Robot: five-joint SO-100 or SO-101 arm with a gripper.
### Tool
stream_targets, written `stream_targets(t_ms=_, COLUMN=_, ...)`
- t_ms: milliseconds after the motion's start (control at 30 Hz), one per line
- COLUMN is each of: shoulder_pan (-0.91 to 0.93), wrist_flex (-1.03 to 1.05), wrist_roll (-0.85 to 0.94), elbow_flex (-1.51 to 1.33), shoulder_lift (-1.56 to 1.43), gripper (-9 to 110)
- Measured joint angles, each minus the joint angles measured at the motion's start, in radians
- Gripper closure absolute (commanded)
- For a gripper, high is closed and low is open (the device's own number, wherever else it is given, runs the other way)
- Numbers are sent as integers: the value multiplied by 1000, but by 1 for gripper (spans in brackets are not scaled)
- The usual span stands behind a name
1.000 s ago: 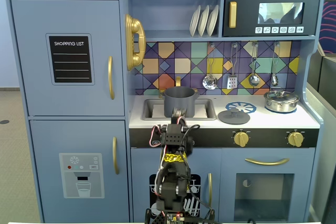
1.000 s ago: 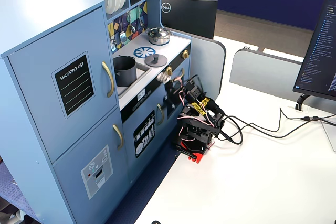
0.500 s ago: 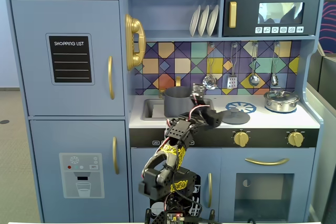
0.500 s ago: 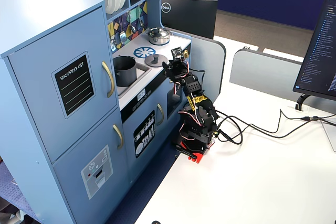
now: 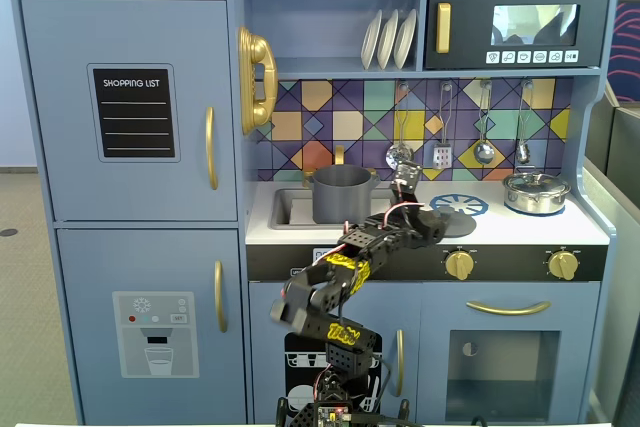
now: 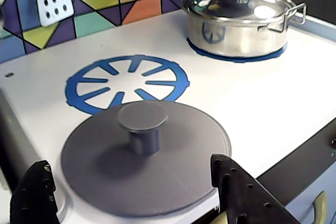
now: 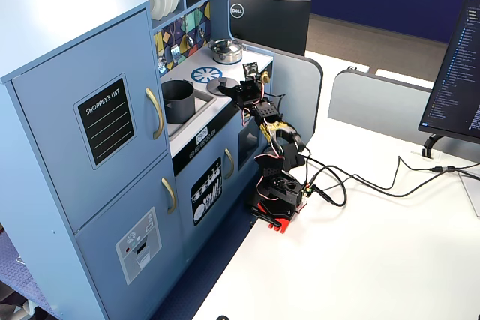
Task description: Pick up the lid from the counter and put it on the gray recipient
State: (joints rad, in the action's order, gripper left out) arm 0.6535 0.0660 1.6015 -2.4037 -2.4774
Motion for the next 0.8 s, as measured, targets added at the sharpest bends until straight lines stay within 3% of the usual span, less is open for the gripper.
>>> stream_targets(t_ms=400, shoulder_pan=0, wrist_flex=-221, wrist_roll=0, elbow_flex=78, shoulder_lift=293, gripper=72)
stream_targets(t_ms=800, shoulder_pan=-2, wrist_flex=-272, wrist_roll=0, elbow_flex=186, shoulder_lift=457, gripper=74)
